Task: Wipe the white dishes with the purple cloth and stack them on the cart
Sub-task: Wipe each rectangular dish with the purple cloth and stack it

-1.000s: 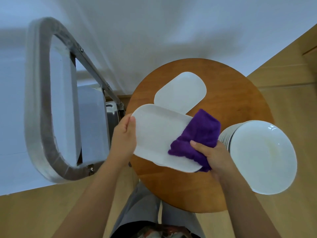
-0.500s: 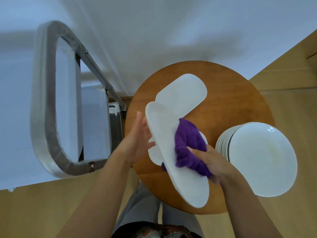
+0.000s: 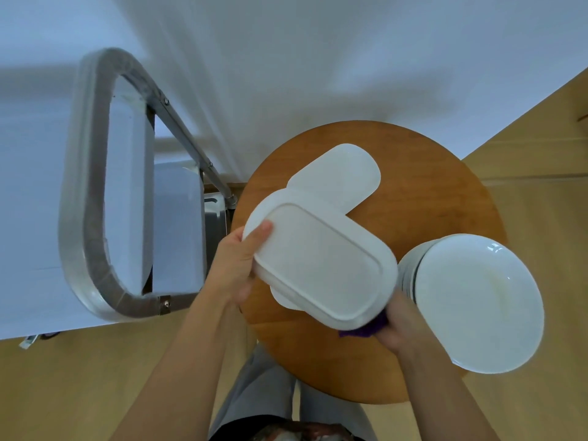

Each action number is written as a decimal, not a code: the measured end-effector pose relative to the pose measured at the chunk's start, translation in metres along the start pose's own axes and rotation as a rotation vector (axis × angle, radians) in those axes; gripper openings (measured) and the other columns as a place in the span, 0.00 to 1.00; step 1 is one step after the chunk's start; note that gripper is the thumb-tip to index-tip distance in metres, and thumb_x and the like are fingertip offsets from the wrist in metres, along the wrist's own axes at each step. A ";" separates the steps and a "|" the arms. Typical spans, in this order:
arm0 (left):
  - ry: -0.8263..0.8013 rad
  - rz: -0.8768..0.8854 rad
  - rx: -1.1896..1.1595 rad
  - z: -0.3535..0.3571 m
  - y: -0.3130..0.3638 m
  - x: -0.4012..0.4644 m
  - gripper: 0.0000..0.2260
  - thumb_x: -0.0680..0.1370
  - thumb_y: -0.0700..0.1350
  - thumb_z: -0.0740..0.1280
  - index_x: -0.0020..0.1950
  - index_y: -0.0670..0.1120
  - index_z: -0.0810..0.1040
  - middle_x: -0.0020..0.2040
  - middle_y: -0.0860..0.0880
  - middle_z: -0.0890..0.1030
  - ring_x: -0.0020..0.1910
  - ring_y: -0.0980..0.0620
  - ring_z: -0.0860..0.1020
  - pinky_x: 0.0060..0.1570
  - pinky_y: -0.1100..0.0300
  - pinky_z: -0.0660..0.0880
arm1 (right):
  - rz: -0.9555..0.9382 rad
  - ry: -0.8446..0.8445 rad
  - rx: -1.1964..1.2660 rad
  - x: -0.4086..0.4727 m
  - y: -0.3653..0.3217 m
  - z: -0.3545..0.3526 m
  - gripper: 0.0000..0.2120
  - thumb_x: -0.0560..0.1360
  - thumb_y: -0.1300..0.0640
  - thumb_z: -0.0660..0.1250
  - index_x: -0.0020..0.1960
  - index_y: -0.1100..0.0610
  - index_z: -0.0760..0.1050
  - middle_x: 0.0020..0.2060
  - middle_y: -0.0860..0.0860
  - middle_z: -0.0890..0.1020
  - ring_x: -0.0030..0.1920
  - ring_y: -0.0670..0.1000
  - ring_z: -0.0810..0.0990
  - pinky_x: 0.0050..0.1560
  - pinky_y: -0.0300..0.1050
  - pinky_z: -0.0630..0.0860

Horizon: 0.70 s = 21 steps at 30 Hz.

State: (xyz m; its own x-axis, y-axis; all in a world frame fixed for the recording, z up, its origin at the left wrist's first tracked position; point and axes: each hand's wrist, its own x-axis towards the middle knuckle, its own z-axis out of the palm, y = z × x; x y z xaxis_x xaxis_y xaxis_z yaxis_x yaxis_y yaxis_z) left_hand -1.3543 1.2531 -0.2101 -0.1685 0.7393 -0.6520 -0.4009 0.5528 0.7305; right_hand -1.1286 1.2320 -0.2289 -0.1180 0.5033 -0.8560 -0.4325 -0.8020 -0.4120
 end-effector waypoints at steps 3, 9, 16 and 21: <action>0.038 -0.036 -0.147 -0.012 0.001 -0.005 0.29 0.62 0.48 0.74 0.60 0.42 0.76 0.54 0.43 0.82 0.53 0.44 0.80 0.38 0.56 0.80 | -0.213 0.109 0.138 -0.006 -0.017 -0.007 0.10 0.73 0.56 0.68 0.54 0.54 0.76 0.43 0.53 0.86 0.42 0.54 0.85 0.36 0.51 0.80; 0.009 -0.002 -0.314 -0.007 -0.001 -0.020 0.25 0.67 0.46 0.72 0.62 0.43 0.74 0.52 0.45 0.84 0.50 0.47 0.83 0.39 0.56 0.81 | -0.643 0.223 -0.055 -0.016 -0.048 0.005 0.07 0.77 0.52 0.63 0.56 0.46 0.73 0.47 0.43 0.84 0.51 0.50 0.82 0.47 0.46 0.80; -0.016 0.076 -0.190 0.048 -0.006 -0.037 0.26 0.72 0.64 0.56 0.62 0.53 0.75 0.56 0.46 0.83 0.55 0.46 0.81 0.54 0.45 0.78 | -0.650 -0.067 -0.566 -0.038 -0.004 0.050 0.17 0.70 0.38 0.59 0.56 0.42 0.70 0.47 0.40 0.79 0.49 0.42 0.78 0.43 0.31 0.76; 0.000 0.139 0.089 0.080 -0.010 -0.053 0.26 0.74 0.65 0.53 0.51 0.47 0.80 0.48 0.41 0.83 0.50 0.43 0.82 0.57 0.41 0.76 | -0.891 -0.045 -0.944 -0.041 0.009 0.077 0.22 0.76 0.43 0.52 0.63 0.24 0.47 0.75 0.48 0.57 0.75 0.53 0.55 0.72 0.57 0.59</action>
State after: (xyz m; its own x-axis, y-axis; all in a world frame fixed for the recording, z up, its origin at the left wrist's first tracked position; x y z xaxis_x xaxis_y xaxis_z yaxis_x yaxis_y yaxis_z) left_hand -1.2690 1.2394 -0.1663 -0.2166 0.8110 -0.5435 -0.2928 0.4771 0.8286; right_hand -1.1969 1.2289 -0.1739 -0.1553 0.9729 -0.1715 0.4133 -0.0937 -0.9057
